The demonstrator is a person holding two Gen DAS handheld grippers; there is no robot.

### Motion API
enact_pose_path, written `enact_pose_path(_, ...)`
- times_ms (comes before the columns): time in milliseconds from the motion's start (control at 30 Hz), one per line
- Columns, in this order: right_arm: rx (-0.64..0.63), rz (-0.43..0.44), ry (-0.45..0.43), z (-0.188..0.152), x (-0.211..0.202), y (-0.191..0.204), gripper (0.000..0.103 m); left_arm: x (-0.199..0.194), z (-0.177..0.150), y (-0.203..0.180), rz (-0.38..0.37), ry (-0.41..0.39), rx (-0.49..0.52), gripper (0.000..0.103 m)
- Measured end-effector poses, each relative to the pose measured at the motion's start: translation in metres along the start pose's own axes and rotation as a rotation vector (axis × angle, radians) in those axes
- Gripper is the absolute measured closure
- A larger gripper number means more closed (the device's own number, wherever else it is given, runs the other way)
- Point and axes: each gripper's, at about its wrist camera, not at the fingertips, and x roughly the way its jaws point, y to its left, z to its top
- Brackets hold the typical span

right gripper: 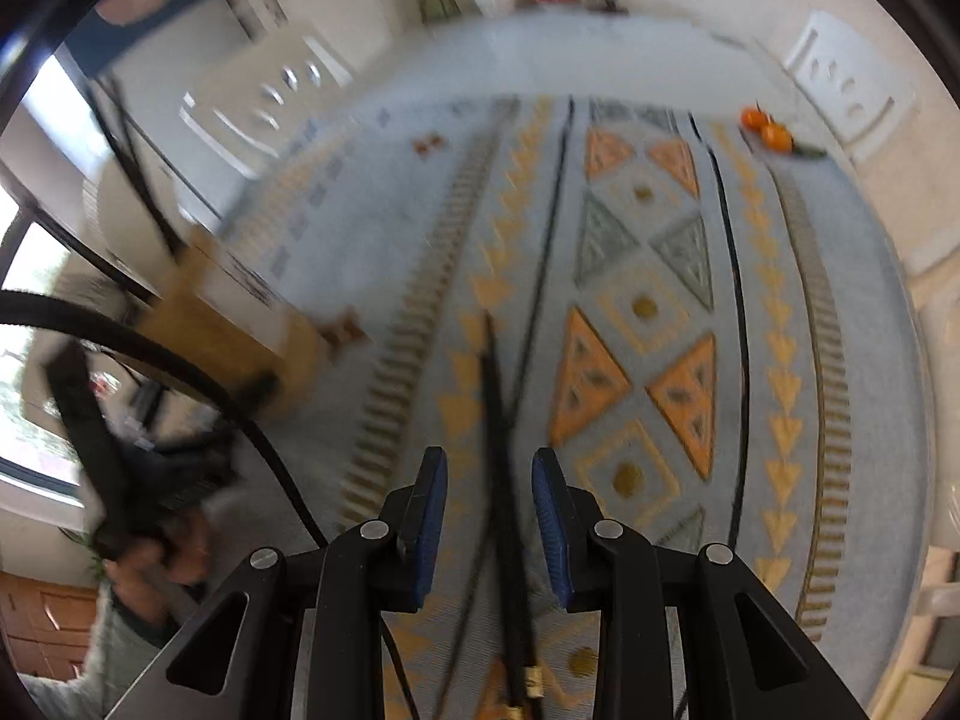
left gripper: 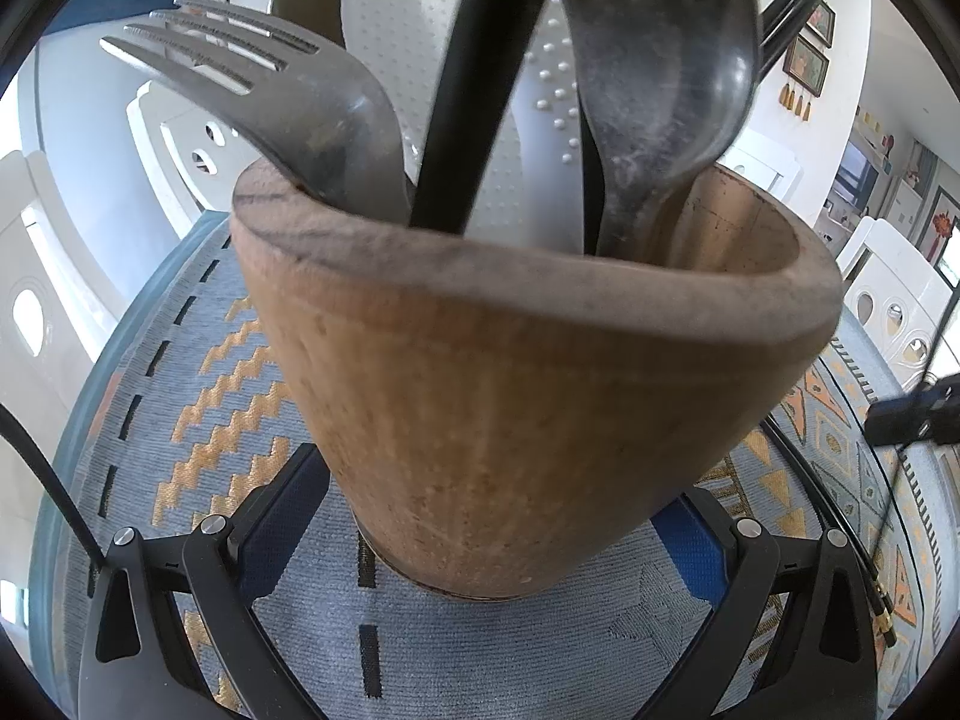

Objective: Organize utensils
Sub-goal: 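Move the open right tool back over a chopstick on the rug, then close the right tool on the black chopstick and lift it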

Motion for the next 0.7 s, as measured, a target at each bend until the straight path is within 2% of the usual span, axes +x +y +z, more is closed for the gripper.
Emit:
enact_pose_path(100,-0.017,-0.03,0.043,-0.004,0.015,-0.004,0.08,-0.001,0.0,0.0,-0.001,0.0,-0.001,0.0)
enact_pose_path(333,-0.092,-0.072,0.077,-0.006,0.033,0.001,0.088,0.0,0.0,0.0,-0.001,0.0,-0.001,0.0)
enact_pose_path(700,-0.126,-0.081,0.17,0.005,0.056,0.002,0.088,-0.001,0.0,0.0,-0.001,0.0,-0.001,0.0)
